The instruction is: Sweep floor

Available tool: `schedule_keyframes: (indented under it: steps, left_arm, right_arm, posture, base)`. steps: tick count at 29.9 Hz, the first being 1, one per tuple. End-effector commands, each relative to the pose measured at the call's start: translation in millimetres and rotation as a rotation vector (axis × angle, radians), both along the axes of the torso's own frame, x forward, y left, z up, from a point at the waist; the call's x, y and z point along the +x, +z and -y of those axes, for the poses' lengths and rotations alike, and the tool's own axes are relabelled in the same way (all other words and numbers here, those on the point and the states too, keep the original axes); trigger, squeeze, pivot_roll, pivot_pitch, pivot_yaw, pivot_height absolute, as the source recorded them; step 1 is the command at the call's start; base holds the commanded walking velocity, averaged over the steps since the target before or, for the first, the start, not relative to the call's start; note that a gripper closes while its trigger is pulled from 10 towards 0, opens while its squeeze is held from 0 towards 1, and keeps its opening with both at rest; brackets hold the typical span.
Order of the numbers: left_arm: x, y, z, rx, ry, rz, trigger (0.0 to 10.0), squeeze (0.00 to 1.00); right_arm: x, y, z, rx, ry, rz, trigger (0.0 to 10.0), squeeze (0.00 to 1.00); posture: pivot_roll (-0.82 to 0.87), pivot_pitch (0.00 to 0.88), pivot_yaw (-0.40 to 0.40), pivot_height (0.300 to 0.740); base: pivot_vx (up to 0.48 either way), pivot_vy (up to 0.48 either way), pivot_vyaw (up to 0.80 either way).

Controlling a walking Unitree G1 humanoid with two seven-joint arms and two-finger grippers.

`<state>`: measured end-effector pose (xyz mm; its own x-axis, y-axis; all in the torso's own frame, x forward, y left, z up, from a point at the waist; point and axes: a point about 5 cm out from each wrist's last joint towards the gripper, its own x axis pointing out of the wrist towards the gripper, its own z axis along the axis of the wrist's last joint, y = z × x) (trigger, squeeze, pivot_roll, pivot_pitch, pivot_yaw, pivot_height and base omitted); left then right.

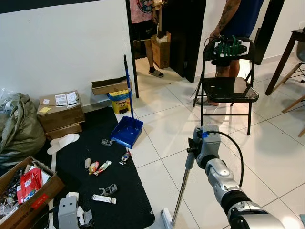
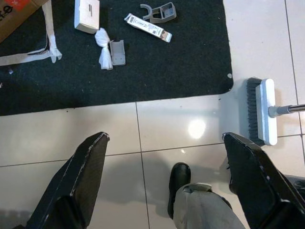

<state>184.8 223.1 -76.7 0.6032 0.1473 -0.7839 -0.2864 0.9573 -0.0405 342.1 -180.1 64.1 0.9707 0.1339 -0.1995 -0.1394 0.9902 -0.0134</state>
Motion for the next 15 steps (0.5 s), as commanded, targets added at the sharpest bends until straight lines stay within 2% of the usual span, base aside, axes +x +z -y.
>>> schedule_keyframes:
  steps: [1,14,15]
  left_arm:
    - [-6.0,-3,-1.6,0.005,0.004,-0.024,10.0,0.00]
    - [-7.9,-5,2.5,-0.003,-0.021,-0.035,10.0,0.00]
    - [-7.4,-5,4.2,-0.006,-0.029,-0.036,10.0,0.00]
  right_arm:
    - [-1.5,-3,-4.8,0.006,0.014,0.000,10.0,0.00]
    - [1.3,2,-15.2,-0.017,0.080,0.025,10.0,0.00]
    - [2.2,4,-16.4,-0.016,0.102,0.038,10.0,0.00]
  posture:
    - [-0.09,0.000,0.045,0.740]
    - [-0.10,0.000,0.026,0.740]
    - [-0.10,0.000,0.024,0.740]
  base:
    - [0.000,0.000,0.00]
    - [0.000,0.000,0.00]
    - [0.000,0.000,0.54]
